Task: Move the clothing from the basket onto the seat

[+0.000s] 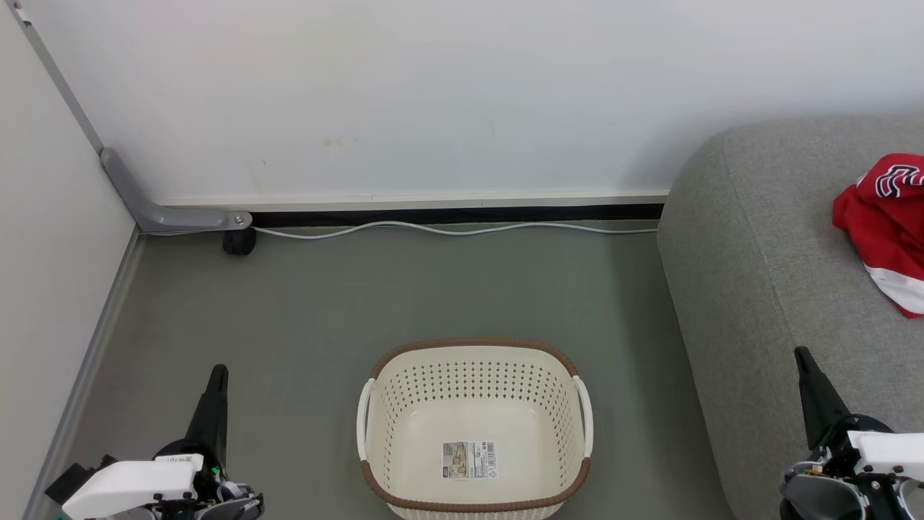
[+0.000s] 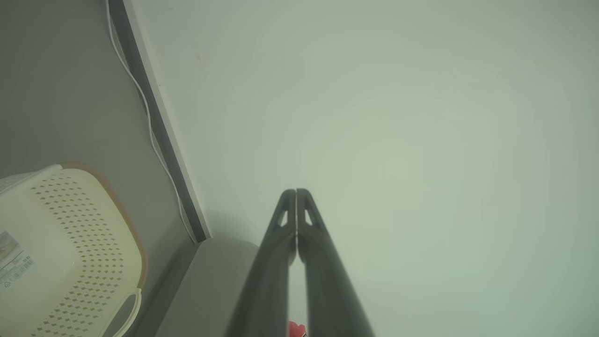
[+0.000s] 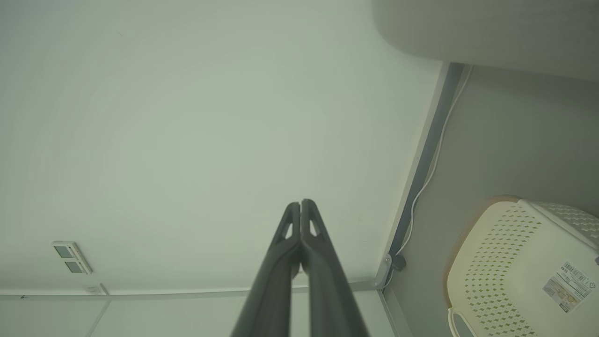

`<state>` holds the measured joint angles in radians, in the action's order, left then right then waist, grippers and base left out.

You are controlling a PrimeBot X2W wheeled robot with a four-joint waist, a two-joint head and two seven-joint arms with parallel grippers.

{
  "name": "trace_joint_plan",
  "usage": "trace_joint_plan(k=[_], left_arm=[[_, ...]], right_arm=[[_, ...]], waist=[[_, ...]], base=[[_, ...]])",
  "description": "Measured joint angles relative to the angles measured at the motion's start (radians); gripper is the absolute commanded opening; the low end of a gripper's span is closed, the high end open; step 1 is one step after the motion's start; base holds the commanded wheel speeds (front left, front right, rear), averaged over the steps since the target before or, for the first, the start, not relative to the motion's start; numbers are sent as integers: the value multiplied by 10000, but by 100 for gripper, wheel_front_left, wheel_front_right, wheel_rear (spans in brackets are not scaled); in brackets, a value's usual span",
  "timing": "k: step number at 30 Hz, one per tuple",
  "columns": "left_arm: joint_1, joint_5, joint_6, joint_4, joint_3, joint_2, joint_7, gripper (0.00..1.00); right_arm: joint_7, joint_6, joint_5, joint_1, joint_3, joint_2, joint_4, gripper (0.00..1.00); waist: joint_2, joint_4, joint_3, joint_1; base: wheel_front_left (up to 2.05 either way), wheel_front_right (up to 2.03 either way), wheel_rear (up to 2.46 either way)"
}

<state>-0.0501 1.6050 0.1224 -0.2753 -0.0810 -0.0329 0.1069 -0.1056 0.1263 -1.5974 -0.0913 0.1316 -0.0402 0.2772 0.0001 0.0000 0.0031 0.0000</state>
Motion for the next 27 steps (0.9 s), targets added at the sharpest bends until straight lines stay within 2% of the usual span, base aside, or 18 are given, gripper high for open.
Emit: trace_joint_plan(k=[27], left_arm=[[0, 0, 0, 2, 0, 0, 0, 0]], right_arm=[[0, 0, 0, 1, 0, 0, -2, 0]], waist=[[0, 0, 0, 0]], base=[[0, 0, 0]])
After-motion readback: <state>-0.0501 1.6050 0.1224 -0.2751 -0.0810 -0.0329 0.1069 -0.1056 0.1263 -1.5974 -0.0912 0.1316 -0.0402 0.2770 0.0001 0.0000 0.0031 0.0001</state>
